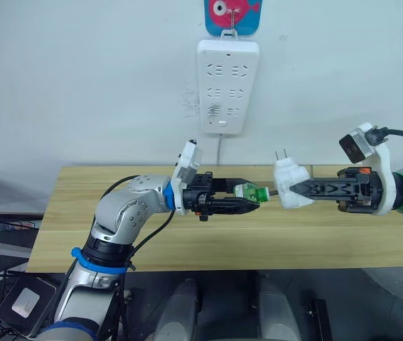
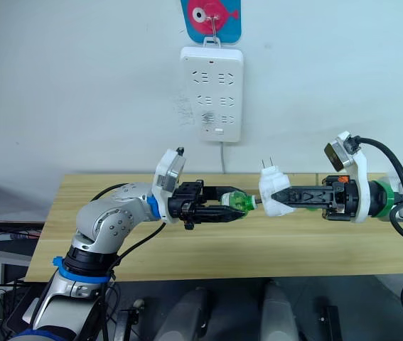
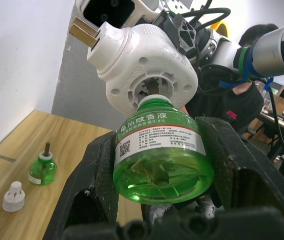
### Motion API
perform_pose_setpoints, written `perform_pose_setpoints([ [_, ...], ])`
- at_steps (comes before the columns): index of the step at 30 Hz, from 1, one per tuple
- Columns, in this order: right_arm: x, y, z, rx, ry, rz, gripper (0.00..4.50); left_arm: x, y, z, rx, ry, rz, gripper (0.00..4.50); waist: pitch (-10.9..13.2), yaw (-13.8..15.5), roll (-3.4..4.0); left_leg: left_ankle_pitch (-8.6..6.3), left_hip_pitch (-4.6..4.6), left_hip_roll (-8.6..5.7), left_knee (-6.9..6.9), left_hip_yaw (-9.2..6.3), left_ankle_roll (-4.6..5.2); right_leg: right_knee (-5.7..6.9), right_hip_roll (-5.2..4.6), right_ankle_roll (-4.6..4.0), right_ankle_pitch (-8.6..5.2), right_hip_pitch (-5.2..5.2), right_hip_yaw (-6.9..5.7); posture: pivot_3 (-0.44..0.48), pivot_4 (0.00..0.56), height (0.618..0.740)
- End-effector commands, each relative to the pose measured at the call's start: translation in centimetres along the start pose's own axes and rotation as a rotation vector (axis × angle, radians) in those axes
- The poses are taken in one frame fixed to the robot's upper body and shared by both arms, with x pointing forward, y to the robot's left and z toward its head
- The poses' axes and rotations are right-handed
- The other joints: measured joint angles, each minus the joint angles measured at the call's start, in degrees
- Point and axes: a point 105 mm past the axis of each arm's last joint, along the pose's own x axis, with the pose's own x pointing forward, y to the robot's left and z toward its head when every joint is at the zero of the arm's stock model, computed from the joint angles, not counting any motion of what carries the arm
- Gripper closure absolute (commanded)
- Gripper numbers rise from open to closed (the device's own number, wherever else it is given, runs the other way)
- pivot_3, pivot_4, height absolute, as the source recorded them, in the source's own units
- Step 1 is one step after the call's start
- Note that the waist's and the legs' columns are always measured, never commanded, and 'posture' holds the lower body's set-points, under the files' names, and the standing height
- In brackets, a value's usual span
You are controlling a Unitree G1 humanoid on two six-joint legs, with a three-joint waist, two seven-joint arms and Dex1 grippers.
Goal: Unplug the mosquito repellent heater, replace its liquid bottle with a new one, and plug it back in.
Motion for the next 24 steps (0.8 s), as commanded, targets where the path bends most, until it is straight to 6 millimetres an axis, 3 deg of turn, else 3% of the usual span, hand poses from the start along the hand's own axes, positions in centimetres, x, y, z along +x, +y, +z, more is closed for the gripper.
perform_pose_setpoints([
  [1, 0.4, 1.2, -0.4, -0.037, 0.032, 0.04, 1.53, 0.5, -0.4, 1.1, 0.045, -0.034, -0.019, 2.26, 0.0, 0.0, 0.0, 0.0, 0.0, 0.0, 0.0, 0.0, 0.0, 0.0, 0.0, 0.0, 0.0, 0.0, 0.0, 0.054, 0.295, 0.74],
  [15, 0.8, 1.2, 0.2, -0.054, 0.001, 0.039, 1.53, 1.2, -1.1, 1.0, 0.044, -0.022, -0.06, 2.26, 0.0, 0.0, 0.0, 0.0, 0.0, 0.0, 0.0, 0.0, 0.0, -0.01, 0.0, 0.0, 0.0, 0.0, 0.0, 0.051, 0.298, 0.74],
  [24, -0.5, 1.6, 0.5, -0.043, 0.007, 0.031, 1.53, -0.2, -0.6, 0.6, 0.043, 0.003, -0.017, 2.26, 0.0, 0.0, 0.0, 0.0, 0.0, 0.0, -0.01, -0.01, 0.0, -0.01, 0.0, 0.0, 0.0, 0.0, 0.0, 0.052, 0.3, 0.74],
])
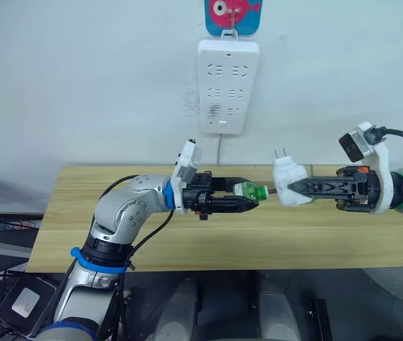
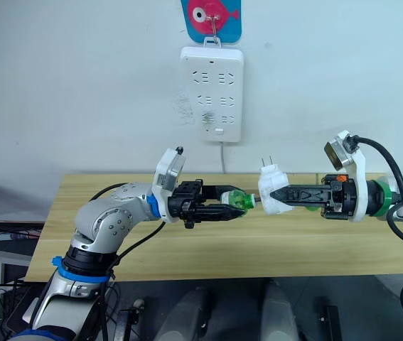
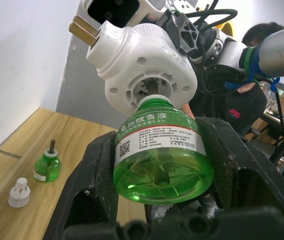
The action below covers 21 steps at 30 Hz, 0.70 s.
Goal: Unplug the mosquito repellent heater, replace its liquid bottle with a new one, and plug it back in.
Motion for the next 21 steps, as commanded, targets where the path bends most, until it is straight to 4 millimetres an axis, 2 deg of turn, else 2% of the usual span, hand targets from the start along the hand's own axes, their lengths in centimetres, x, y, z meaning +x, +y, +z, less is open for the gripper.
perform_pose_setpoints([
  [1, -0.7, 1.6, 0.6, -0.034, 0.006, 0.042, 1.53, -0.2, -0.5, 0.6, 0.045, -0.002, -0.016, 2.26, 0.0, 0.0, 0.0, 0.0, 0.0, 0.0, 0.0, 0.0, 0.0, 0.0, 0.0, 0.0, 0.0, 0.0, 0.0, 0.052, 0.3, 0.74],
  [9, -0.7, 1.0, 1.3, -0.035, -0.021, 0.02, 1.53, -0.1, -0.7, 0.8, 0.047, -0.007, -0.02, 2.26, 0.0, 0.0, 0.0, 0.0, -0.01, 0.0, 0.0, 0.0, 0.0, -0.02, 0.0, 0.0, 0.0, 0.0, 0.0, 0.056, 0.294, 0.74],
  [21, 0.1, 0.8, 0.2, -0.031, -0.003, 0.027, 1.53, 0.3, -0.9, 1.2, 0.046, -0.03, -0.029, 2.26, 0.0, 0.1, 0.0, 0.0, -0.01, 0.0, 0.0, 0.0, 0.0, -0.01, 0.0, 0.0, 0.0, 0.0, 0.0, 0.063, 0.281, 0.74],
])
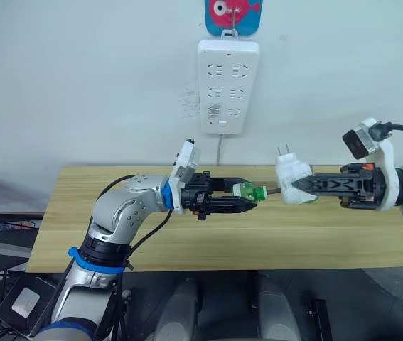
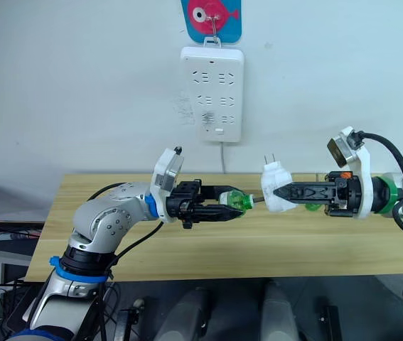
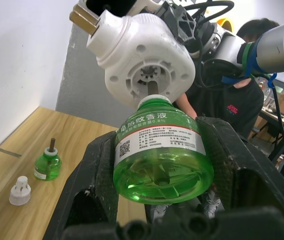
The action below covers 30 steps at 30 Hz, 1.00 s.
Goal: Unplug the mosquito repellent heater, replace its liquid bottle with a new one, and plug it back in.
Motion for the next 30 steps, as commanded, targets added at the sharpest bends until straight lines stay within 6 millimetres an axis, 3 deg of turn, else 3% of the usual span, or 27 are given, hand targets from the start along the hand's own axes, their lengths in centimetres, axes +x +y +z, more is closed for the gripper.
perform_pose_setpoints([
  [1, 0.4, 0.9, -0.3, -0.027, 0.005, 0.035, 1.53, 0.5, -1.0, 1.2, 0.044, -0.036, -0.041, 2.26, 0.0, 0.0, 0.0, 0.0, 0.0, 0.0, 0.0, -0.01, 0.0, 0.0, 0.0, 0.0, 0.0, 0.0, -0.01, 0.063, 0.281, 0.74],
  [19, 0.4, 0.7, 0.4, -0.026, -0.041, 0.033, 1.53, 1.0, -2.1, 0.2, 0.031, -0.005, -0.092, 2.26, 0.0, 0.0, 0.0, 0.0, 0.0, 0.0, 0.0, -0.01, 0.0, 0.0, 0.0, 0.0, 0.0, 0.0, -0.01, 0.061, 0.282, 0.74],
  [30, 0.6, 1.1, 0.3, -0.035, -0.026, 0.054, 1.53, 1.0, -1.3, 0.7, 0.05, -0.025, -0.058, 2.26, 0.0, 0.0, 0.0, 0.0, 0.0, 0.0, 0.0, 0.0, 0.0, 0.0, 0.0, 0.0, 0.0, 0.0, 0.0, 0.058, 0.29, 0.74],
])
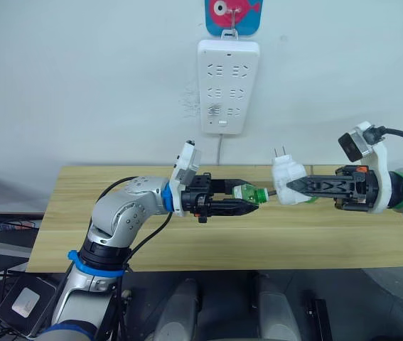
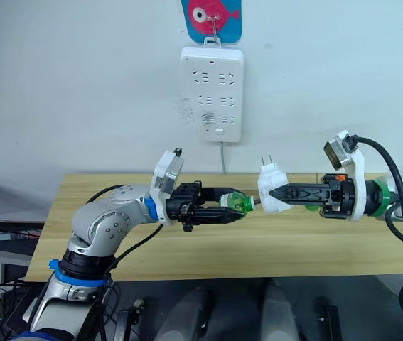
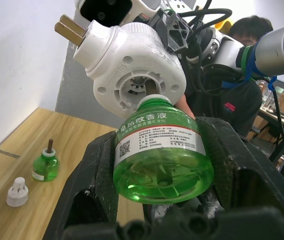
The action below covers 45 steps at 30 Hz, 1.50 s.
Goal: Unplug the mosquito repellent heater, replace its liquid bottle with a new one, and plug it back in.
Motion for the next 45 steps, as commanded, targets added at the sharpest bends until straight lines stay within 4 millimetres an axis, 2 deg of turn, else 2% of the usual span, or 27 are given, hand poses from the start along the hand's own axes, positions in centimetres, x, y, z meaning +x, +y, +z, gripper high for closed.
perform_pose_setpoints([
  [1, 0.2, 1.5, 0.2, -0.039, 0.003, 0.063, 1.53, 0.8, -0.7, 0.9, 0.049, -0.022, -0.05, 2.26, 0.0, 0.0, 0.0, 0.0, 0.0, 0.0, 0.0, 0.0, 0.0, 0.0, 0.0, 0.0, 0.0, 0.0, 0.0, 0.058, 0.29, 0.74],
  [13, 0.1, 1.8, 0.0, -0.034, 0.021, 0.088, 1.53, 0.3, 0.6, 1.4, 0.071, -0.03, -0.002, 2.26, 0.0, 0.0, 0.0, 0.0, 0.0, 0.0, 0.0, -0.01, 0.0, 0.0, 0.0, 0.0, 0.0, 0.0, 0.0, 0.058, 0.295, 0.74],
  [24, 0.7, 1.3, 0.2, -0.044, -0.004, 0.06, 1.53, 1.4, -1.2, 1.4, 0.064, -0.028, -0.081, 2.26, 0.0, 0.0, 0.0, 0.0, 0.0, 0.0, 0.0, -0.01, 0.0, 0.0, 0.0, 0.0, 0.0, 0.0, 0.0, 0.055, 0.299, 0.74],
  [35, 2.5, 2.8, -0.3, -0.151, 0.027, 0.089, 1.53, 2.3, -0.7, 0.9, 0.066, -0.037, -0.075, 2.26, 0.0, 0.0, -0.01, 0.0, 0.0, 0.0, 0.0, -0.02, 0.0, -0.01, 0.0, 0.0, 0.0, 0.0, -0.01, 0.039, 0.299, 0.74],
  [42, 2.6, 3.0, -0.8, -0.135, 0.031, 0.131, 1.53, 2.2, -0.6, 0.9, 0.061, -0.038, -0.08, 2.26, 0.0, -0.1, 0.0, 0.0, 0.0, 0.0, 0.0, -0.02, 0.0, -0.02, 0.0, 0.0, 0.0, 0.01, -0.02, 0.034, 0.298, 0.74],
  [45, 2.4, 2.9, -1.1, -0.117, 0.036, 0.137, 0.55, 2.0, -0.4, 0.7, 0.055, -0.031, -0.074, 2.26, 0.0, 0.0, 0.0, 0.0, 0.0, 0.0, 0.0, -0.02, 0.0, -0.02, 0.0, 0.0, 0.0, 0.01, -0.01, 0.031, 0.297, 0.74],
])
